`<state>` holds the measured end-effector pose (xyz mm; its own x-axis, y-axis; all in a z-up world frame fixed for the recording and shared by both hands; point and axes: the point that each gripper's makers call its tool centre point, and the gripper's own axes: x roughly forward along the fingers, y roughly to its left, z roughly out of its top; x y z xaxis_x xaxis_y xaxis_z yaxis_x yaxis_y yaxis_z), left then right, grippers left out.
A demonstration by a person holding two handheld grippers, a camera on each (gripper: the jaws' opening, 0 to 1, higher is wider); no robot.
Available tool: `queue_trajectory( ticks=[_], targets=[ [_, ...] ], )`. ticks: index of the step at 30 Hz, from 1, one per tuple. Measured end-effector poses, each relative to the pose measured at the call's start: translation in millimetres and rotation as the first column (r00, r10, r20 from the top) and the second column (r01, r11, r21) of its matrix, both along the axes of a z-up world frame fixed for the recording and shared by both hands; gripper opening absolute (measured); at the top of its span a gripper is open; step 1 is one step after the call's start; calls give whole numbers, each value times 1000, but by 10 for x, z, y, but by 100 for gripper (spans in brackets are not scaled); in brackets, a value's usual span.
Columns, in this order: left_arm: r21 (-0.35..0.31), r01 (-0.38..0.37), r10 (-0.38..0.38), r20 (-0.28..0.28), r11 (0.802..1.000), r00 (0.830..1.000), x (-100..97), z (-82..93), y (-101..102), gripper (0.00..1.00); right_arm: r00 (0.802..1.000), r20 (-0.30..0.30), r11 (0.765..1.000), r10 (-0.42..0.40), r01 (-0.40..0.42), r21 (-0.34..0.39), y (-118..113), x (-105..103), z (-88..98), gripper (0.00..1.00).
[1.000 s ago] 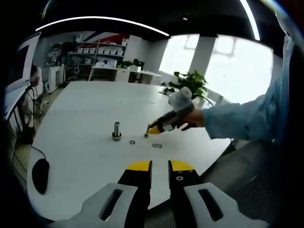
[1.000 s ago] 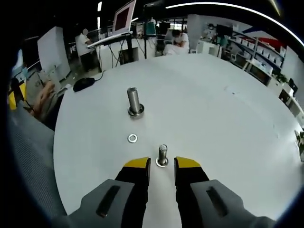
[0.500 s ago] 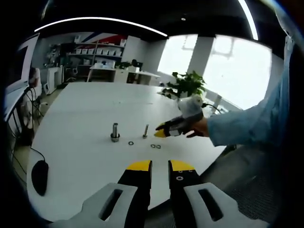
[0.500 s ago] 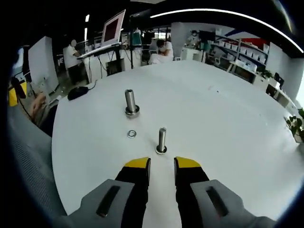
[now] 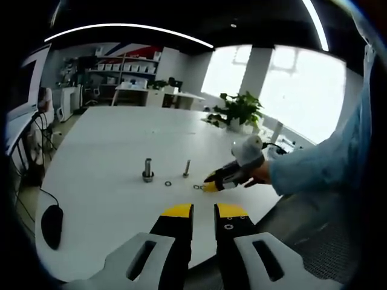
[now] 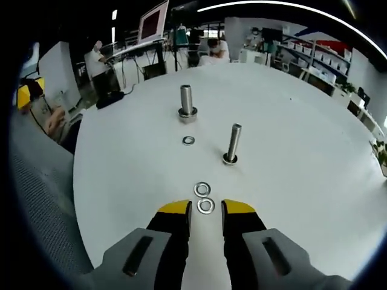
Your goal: Place the washer onto the threaded stud by aligning its center hole with the stud, sliding it down to the base, and recovering from edge contact or off-axis alignment until the washer reaches the visible bottom stop.
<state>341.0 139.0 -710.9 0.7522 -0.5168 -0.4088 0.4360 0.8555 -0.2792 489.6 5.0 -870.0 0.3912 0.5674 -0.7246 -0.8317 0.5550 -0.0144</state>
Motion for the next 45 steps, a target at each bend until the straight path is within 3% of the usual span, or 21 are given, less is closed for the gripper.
queue_trajectory(
  ticks=[5,14,24,45],
  targets=[
    [1,-2,2,-2,1000,1000,1,-5,5,11,1000,-20,1000,-6,6,-4,-8,-36,-39,22],
    [2,-2,2,-5,1000,1000,-2,-10,3,11,999,-3,999,-39,39,21,-32,30,-39,15],
    [1,-3,3,-6,1000,1000,-1,-11,3,11,999,-1,999,-39,39,21,-9,35,-29,15],
    [1,-5,5,-6,1000,1000,-1,-11,4,11,994,87,995,-67,61,78,42,219,347,15]
  ],
)
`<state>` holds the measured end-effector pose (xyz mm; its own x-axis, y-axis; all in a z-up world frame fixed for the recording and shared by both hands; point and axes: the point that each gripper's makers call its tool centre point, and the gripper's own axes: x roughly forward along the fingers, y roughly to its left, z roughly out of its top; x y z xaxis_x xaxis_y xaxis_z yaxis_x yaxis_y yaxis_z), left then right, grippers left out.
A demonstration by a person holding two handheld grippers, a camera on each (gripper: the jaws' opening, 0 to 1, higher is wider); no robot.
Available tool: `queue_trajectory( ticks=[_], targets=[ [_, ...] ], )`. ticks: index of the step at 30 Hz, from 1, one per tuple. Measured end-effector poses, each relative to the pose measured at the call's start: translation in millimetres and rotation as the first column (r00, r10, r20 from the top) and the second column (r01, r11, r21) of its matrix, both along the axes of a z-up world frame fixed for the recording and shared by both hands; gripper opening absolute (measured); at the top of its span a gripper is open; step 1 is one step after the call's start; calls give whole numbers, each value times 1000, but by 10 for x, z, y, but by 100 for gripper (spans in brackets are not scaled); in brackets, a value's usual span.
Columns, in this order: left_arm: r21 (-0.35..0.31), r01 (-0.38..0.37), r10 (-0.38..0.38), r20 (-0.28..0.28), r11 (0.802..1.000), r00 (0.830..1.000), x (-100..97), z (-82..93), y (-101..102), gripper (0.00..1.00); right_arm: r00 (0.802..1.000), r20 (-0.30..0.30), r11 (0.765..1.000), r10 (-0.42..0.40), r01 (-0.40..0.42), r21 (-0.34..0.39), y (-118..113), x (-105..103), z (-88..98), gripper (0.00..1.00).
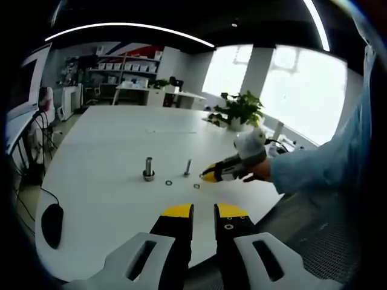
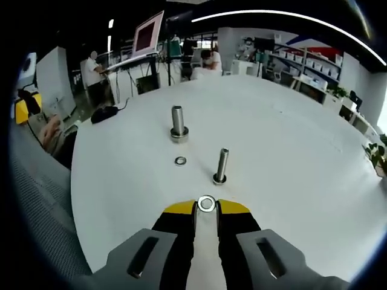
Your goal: Place the washer onto the threaded stud by aligning its center hole with the stud, sliding it down to the base, and recovering from edge contact or off-axis alignment until the washer reaches the visible bottom stop.
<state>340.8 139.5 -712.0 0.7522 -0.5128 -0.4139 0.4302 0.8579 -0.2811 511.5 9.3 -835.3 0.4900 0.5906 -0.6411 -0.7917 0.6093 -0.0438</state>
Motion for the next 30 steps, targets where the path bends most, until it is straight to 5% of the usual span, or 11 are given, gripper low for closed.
queue_trajectory(
  ticks=[16,30],
  targets=[
    [2,8,-8,-8,1000,1000,-5,-13,-12,11,995,98,999,-5,0,51,144,227,325,15],
    [1,14,-14,-10,1000,1000,-6,-15,-20,11,997,78,1000,1,-4,31,265,420,320,15]
  ],
)
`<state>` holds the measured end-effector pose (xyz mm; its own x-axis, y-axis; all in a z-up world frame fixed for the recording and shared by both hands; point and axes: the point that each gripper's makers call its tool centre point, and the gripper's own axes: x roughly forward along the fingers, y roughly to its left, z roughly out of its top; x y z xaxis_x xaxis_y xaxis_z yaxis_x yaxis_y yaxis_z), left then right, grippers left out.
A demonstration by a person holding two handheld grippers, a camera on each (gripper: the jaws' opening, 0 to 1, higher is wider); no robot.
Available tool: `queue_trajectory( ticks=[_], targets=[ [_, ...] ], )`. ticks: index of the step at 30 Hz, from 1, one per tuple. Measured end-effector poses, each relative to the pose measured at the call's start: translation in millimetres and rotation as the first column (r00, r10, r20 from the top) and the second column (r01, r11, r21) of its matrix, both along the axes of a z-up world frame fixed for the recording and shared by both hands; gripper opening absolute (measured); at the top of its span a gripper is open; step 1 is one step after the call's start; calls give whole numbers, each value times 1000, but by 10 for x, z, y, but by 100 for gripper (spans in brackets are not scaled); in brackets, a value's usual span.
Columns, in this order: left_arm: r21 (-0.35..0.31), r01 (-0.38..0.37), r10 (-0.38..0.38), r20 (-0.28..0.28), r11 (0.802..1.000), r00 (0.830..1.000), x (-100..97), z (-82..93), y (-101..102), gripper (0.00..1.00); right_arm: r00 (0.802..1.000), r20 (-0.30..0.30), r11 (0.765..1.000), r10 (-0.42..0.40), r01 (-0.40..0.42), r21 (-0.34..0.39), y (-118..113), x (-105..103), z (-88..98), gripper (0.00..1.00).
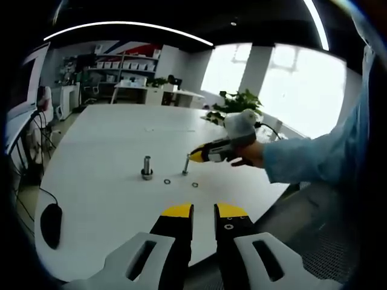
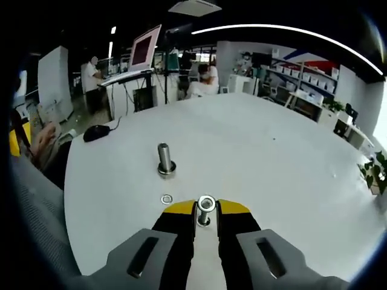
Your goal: Place the washer onto the threaded stud by aligning its center hole with the stud, sliding it down to the base, and recovering from edge contact or off-axis alignment until the washer reaches the visible bottom stop.
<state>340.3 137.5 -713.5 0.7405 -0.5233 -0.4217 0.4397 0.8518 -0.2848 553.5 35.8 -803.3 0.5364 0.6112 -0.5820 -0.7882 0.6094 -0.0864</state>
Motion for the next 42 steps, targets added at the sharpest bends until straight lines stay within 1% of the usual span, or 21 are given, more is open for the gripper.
queue_trajectory(
  ticks=[2,7,9,14,18,19,21,25,30,33,39,42],
  targets=[
    [-1,0,0,1,1000,1000,1,1,1,11,1000,-3,1000,7,-7,-16,7,7,-26,15],
    [-2,-2,2,1,1000,1000,2,3,3,11,999,-31,1000,8,-9,-25,26,21,-80,15],
    [-2,-1,1,1,1000,1000,2,2,2,11,999,-31,999,7,-9,-36,15,21,-92,15],
    [-2,-3,3,0,1000,1000,2,1,3,11,999,-43,999,-5,3,-32,-9,35,-114,15],
    [0,-1,1,-1,1000,1000,0,0,2,11,998,-66,999,5,-7,-36,-12,-8,-159,15],
    [-1,-2,2,0,1000,1000,-1,0,2,11,997,-72,1000,11,-13,-28,-5,-20,-161,15],
    [0,-3,3,0,1000,1000,-1,0,3,11,995,-98,999,-19,21,26,7,-28,-132,16],
    [0,-3,3,0,1000,1000,-3,0,4,11,995,-91,1000,-30,30,6,-66,-25,-158,17],
    [0,-5,5,0,1000,1000,-3,1,6,11,993,-107,999,-51,52,-2,-169,-77,-234,17],
    [0,-3,3,0,1000,1000,-5,-1,4,11,991,-122,998,-58,57,-6,-200,-144,-290,17],
    [2,-2,2,-3,1000,1000,-7,-7,3,11,988,-146,998,-57,55,-13,-225,-259,-398,17],
    [2,-2,2,-3,1000,1000,-6,-8,4,11,987,-153,998,-55,53,-15,-221,-274,-420,17]
  ],
)
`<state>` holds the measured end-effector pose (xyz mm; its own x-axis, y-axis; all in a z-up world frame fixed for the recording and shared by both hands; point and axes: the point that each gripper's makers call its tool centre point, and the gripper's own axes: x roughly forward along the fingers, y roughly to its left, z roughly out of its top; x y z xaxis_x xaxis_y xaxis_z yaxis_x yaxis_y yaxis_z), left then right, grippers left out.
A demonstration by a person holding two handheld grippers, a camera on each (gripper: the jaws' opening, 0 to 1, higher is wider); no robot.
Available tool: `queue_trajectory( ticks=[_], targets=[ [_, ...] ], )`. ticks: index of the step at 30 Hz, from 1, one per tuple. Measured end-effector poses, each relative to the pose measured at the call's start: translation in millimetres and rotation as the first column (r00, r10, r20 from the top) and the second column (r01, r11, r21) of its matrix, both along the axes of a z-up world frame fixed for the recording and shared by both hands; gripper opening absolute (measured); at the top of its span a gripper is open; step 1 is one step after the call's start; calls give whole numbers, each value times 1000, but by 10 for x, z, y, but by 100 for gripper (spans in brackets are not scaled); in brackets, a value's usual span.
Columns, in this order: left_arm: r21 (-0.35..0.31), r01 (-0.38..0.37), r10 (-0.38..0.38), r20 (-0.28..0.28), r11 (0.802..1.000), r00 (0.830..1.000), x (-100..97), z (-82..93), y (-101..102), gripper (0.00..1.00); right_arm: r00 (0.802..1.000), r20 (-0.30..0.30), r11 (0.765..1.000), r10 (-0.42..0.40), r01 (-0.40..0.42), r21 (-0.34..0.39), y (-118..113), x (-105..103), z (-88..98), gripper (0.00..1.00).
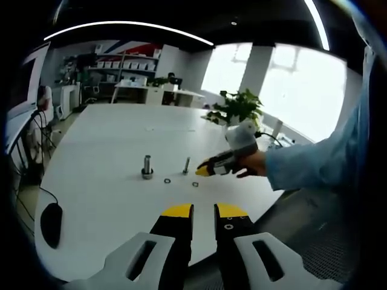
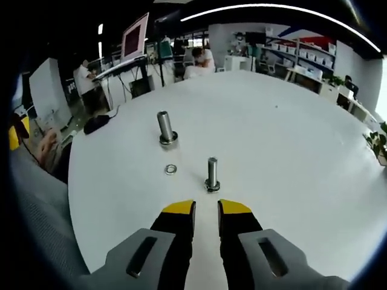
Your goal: Place the washer onto the threaded stud by aligning its center hole with the stud, sliding it down to the base, and recovering from edge contact or off-axis alignment until the washer reaches the visible bottom stop.
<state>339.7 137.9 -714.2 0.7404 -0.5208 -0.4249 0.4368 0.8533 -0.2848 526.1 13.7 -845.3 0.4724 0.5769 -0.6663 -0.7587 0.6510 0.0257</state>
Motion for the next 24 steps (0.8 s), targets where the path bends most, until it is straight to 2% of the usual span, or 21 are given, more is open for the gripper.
queue_trajectory(
  ticks=[17,24],
  targets=[
    [-2,-5,5,-2,1000,1000,5,-2,5,11,997,-50,997,66,-68,-31,113,-230,-223,17],
    [-2,-7,7,-3,1000,1000,4,-1,8,11,995,-48,995,83,-86,-55,105,-264,-267,17]
  ],
)
